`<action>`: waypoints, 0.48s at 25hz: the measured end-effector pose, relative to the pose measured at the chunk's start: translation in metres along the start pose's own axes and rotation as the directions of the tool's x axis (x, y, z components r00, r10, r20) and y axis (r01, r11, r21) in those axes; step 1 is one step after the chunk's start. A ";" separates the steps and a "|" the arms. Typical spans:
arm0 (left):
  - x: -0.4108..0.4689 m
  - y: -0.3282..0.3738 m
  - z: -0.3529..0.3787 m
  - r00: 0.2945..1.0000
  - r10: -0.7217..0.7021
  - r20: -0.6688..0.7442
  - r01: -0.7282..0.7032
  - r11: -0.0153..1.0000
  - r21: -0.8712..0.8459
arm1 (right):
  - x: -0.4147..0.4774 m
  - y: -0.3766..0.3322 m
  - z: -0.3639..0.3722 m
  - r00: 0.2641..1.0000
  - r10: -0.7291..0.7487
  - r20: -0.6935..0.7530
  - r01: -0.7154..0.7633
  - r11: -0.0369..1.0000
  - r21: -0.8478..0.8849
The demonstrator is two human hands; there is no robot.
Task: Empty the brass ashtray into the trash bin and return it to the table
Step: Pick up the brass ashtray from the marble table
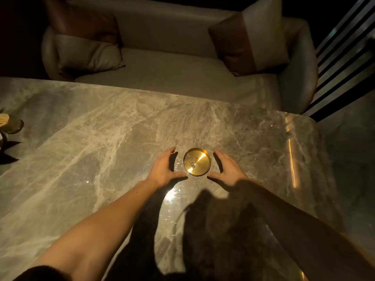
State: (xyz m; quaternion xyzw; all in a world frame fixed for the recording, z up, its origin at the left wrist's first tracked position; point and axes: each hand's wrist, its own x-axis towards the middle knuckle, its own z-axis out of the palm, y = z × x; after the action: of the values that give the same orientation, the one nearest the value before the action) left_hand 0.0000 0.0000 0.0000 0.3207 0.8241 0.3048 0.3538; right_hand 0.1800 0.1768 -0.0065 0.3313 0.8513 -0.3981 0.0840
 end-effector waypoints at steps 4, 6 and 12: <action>0.008 0.007 0.021 0.997 -0.063 0.055 0.063 0.998 -0.003 | 0.014 0.004 0.012 0.998 -0.032 0.062 0.035 0.998 -0.049; 0.013 0.006 0.029 0.998 -0.046 0.037 0.046 0.999 0.011 | 0.022 0.008 0.018 0.997 -0.048 0.066 0.050 0.998 -0.037; 0.022 0.008 0.039 1.000 -0.021 0.001 0.021 0.999 0.026 | 0.030 0.013 0.026 1.000 -0.002 0.013 0.001 1.000 0.011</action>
State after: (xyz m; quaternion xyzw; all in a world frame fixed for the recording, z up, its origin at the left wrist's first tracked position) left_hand 0.0206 0.0316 -0.0244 0.3169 0.8311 0.2902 0.3531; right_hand 0.1626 0.1785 -0.0441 0.3285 0.8488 -0.4050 0.0873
